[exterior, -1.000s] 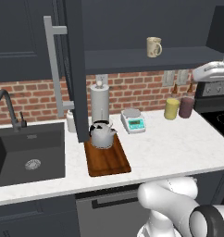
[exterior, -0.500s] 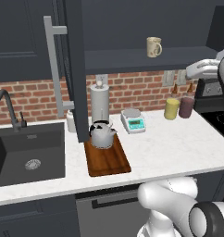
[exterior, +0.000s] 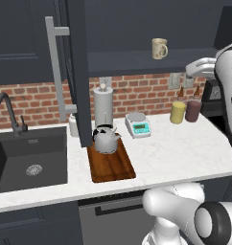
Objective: Pick the kettle from the counter and place it on the tray. Then pick the mug from the cabinet and place it on the tray. Then close the cabinet doors.
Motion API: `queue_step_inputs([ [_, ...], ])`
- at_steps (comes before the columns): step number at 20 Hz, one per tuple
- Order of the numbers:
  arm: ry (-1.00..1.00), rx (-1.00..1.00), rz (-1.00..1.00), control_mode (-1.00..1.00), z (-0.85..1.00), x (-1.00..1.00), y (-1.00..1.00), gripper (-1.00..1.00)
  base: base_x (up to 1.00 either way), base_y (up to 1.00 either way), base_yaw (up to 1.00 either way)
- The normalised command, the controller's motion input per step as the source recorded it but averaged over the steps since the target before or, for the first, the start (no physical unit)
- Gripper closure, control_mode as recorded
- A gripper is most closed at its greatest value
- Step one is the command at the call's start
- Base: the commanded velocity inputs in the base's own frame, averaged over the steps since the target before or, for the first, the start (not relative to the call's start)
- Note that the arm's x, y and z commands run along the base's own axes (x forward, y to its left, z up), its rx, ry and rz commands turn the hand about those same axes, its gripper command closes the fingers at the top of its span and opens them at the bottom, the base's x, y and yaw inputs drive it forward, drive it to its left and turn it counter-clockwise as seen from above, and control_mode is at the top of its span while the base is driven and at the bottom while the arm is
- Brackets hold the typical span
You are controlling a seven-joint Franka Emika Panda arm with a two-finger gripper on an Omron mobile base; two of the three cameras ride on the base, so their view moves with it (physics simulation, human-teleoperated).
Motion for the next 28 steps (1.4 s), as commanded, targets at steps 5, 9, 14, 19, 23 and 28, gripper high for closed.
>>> queue_step_inputs([
  [5,0.0,0.0,0.0,-1.0,0.0,0.26,0.0,-1.0,0.0,0.0,0.0],
  [9,0.0,0.0,0.0,-1.0,0.0,0.16,0.0,-1.0,0.0,0.0,0.0],
  [14,0.0,0.02,0.0,-1.0,0.0,0.05,0.0,-1.0,0.0,0.0,0.0],
  [19,0.0,0.02,0.0,-1.0,0.02,0.01,0.0,-1.0,0.0,0.0,0.0],
  [23,0.0,0.02,0.0,-1.0,0.11,0.08,0.0,-1.0,0.0,0.0,0.0],
  [28,0.0,0.0,0.0,-1.0,0.3,0.01,0.0,-1.0,0.0,0.0,0.0],
])
